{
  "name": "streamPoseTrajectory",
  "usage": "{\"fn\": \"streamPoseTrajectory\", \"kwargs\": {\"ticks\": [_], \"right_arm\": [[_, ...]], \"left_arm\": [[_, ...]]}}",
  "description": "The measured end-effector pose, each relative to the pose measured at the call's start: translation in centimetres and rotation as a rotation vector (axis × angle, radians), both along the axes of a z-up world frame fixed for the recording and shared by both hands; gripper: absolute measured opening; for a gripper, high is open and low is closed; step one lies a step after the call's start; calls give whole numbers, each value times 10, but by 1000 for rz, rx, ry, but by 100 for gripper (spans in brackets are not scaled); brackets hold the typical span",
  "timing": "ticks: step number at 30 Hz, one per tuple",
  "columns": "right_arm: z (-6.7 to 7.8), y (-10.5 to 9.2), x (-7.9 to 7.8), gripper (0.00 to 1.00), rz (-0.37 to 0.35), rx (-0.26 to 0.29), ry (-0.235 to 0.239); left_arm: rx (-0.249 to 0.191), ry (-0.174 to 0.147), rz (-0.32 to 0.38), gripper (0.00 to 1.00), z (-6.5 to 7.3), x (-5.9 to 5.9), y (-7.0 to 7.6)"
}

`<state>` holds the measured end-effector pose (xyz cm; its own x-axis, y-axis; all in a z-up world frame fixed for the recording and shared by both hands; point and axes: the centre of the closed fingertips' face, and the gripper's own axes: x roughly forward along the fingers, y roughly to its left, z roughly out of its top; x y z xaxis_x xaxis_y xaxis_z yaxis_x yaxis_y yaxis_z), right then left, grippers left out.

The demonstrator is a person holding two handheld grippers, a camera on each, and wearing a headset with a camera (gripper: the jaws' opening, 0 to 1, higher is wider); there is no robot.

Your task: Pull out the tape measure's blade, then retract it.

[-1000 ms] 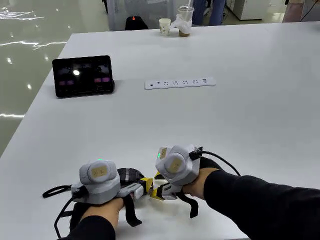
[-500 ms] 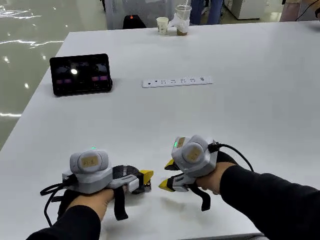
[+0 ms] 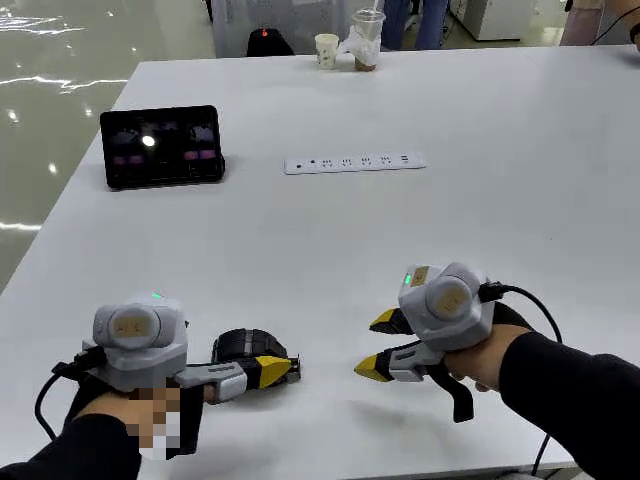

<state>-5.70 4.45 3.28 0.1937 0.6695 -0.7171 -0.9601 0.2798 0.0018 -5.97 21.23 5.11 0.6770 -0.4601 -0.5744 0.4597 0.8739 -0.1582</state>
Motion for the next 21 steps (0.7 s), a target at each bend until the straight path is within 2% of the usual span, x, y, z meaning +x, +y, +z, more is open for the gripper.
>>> {"fn": "streamPoseTrajectory", "kwargs": {"ticks": [6,11,13,17,21], "right_arm": [[8,-16,3,38,-51,29,24],[10,-28,0,41,-55,29,15],[10,-33,-2,43,-57,29,15],[11,-43,-4,46,-74,31,17],[12,-56,-2,47,-105,43,19]], "left_arm": [[13,7,-45,99,10,-3,15],[9,-16,-84,99,19,-7,26],[-1,-2,-89,99,19,-9,30],[14,2,-112,99,18,-17,39],[7,7,-144,99,18,-26,43]]}}
